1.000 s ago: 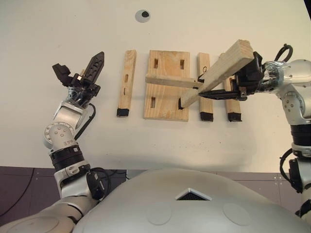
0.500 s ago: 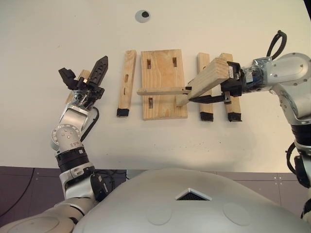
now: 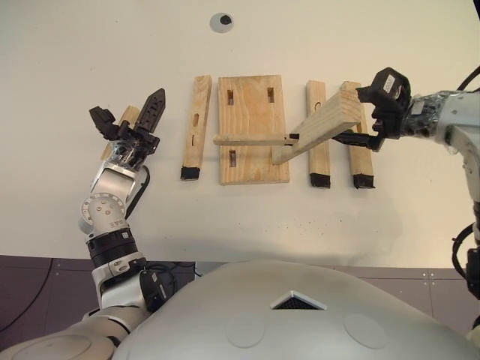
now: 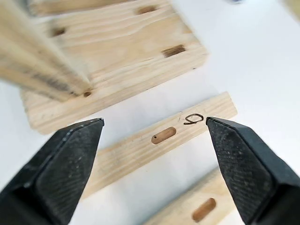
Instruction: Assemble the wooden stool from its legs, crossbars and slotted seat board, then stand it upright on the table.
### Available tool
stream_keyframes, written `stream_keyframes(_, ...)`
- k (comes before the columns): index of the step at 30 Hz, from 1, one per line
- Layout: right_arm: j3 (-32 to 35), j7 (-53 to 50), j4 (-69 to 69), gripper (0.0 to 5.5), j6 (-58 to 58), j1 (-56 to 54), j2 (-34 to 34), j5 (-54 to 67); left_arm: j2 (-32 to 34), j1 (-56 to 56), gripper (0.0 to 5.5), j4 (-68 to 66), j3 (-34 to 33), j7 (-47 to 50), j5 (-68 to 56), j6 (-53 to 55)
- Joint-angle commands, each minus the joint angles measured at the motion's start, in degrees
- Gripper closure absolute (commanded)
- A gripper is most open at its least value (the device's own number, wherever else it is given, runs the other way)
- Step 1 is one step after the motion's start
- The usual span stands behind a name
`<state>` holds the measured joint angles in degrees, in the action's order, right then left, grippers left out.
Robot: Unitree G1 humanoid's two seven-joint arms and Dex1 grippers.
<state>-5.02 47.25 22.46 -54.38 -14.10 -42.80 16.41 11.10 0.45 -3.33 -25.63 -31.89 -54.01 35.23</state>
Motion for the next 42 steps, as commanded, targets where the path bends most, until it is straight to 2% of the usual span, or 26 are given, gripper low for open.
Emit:
stream_keyframes(1, 1.9, -10.7, 3.9, 1.48, -14.6, 1.0, 9.4, 1.6, -0.3, -0.1, 1.45, 0.0, 0.6, 1.5, 1.1, -0.3)
stream_keyframes(3, 1.0, -16.6, 4.6, 1.48, -17.7, 2.1, 13.7, 0.0, -0.3, -0.5, 1.45, -0.2, 0.9, 2.0, 1.2, -0.2)
stream_keyframes(6, -0.9, -23.3, 3.9, 1.48, -17.5, 4.5, 16.5, -3.1, -0.2, -0.9, 1.45, -0.6, 1.0, 2.2, 1.1, 0.0)
stream_keyframes(12, -7.1, -26.8, 0.8, 1.48, -12.9, 7.5, 15.5, -6.3, -0.5, -1.9, 1.45, -0.1, 1.7, 3.2, 1.3, 0.4)
stream_keyframes(20, -7.7, -30.0, -3.0, 2.92, -10.1, 7.5, 16.6, -7.6, -0.1, -3.1, 1.45, -0.6, 2.0, 3.5, 1.7, 0.5)
stream_keyframes(24, -2.2, -33.1, -3.7, 3.45, -10.3, 6.2, 21.7, -6.0, -0.4, -3.6, 1.45, 1.1, 2.9, 3.9, 1.8, 0.5)
stream_keyframes(29, 16.5, -33.9, -3.6, 3.45, -11.6, -1.9, 36.0, 6.4, 0.6, -7.0, 1.45, 7.4, 3.1, 5.5, -0.5, 1.2)
stream_keyframes(31, 20.4, -31.1, -5.0, 3.45, -8.3, -5.9, 36.2, 10.4, 1.8, -9.9, 1.45, 10.0, 3.8, 5.6, -1.5, 2.6)
stream_keyframes(33, 20.3, -23.6, -8.3, 3.45, -1.1, -9.3, 32.2, 12.2, 3.7, -13.3, 1.45, 11.8, 5.5, 4.1, -2.4, 4.3)
stream_keyframes(38, 17.7, 4.0, -24.9, 3.45, 17.9, -20.4, 22.6, 14.8, 9.4, -24.9, 1.45, 8.4, 11.9, -8.6, -2.1, 6.4)
stream_keyframes(42, 12.3, 18.1, -31.0, 3.45, 19.5, -26.7, 19.1, 16.2, 10.3, -33.6, 1.45, 3.4, 14.8, -13.0, -2.5, 8.8)
